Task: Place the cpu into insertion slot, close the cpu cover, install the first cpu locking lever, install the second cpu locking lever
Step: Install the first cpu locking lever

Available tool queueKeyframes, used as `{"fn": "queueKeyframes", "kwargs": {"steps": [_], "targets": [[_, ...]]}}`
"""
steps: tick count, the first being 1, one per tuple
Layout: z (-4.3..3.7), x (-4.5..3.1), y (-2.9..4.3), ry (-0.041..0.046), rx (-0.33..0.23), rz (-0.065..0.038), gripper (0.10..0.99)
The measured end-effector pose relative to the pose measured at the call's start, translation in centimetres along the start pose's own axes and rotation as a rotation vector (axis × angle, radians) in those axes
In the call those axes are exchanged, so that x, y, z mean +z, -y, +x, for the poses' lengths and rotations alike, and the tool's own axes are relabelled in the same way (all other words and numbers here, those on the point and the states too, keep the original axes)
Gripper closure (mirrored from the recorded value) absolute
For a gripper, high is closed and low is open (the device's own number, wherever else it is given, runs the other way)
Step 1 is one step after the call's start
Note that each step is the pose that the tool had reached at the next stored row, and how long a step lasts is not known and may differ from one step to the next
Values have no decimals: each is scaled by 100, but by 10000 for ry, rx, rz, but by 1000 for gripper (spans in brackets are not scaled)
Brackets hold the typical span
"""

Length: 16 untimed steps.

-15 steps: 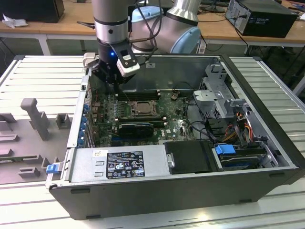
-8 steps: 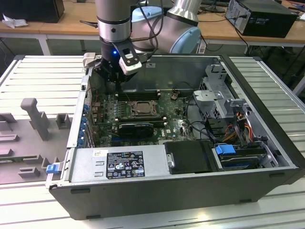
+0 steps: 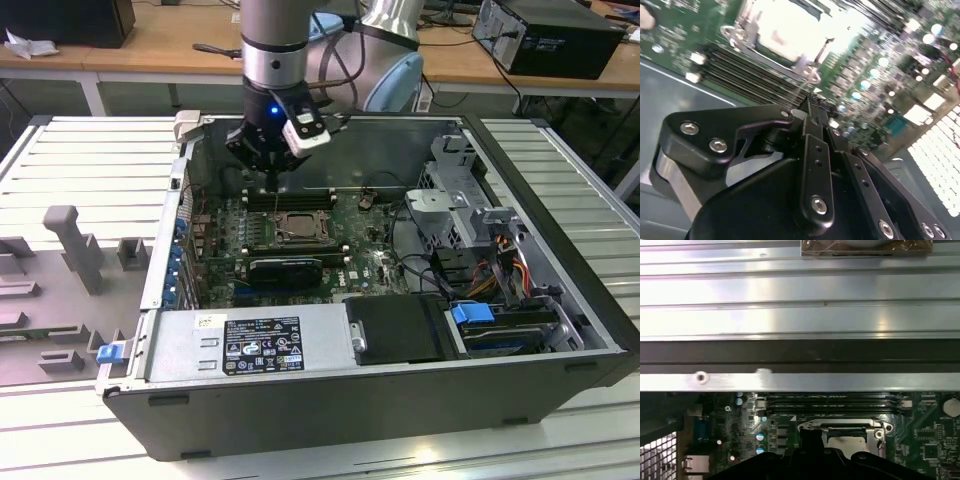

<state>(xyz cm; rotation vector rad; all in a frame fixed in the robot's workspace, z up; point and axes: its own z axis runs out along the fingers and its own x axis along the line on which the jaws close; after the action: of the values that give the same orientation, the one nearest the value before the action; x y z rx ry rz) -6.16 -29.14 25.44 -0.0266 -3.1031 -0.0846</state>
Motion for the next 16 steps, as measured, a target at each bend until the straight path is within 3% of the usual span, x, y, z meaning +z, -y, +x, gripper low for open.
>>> {"fn": "queueKeyframes", "kwargs": {"steps": [2, 3, 4, 5, 7, 9, 13, 16], "targets": [[-124, -3, -1, -109, -1, -88, 980], [-151, -3, -1, -133, -1, -199, 980], [-160, 0, 0, -137, -13, -428, 980], [-159, 2, 1, -55, -19, -457, 980], [-148, 3, 1, 349, -66, -459, 980], [-146, 12, 1, 583, -145, -453, 980], [-163, 120, 6, 567, -381, -448, 980], [-233, 193, 3, 564, -404, -446, 980]]}}
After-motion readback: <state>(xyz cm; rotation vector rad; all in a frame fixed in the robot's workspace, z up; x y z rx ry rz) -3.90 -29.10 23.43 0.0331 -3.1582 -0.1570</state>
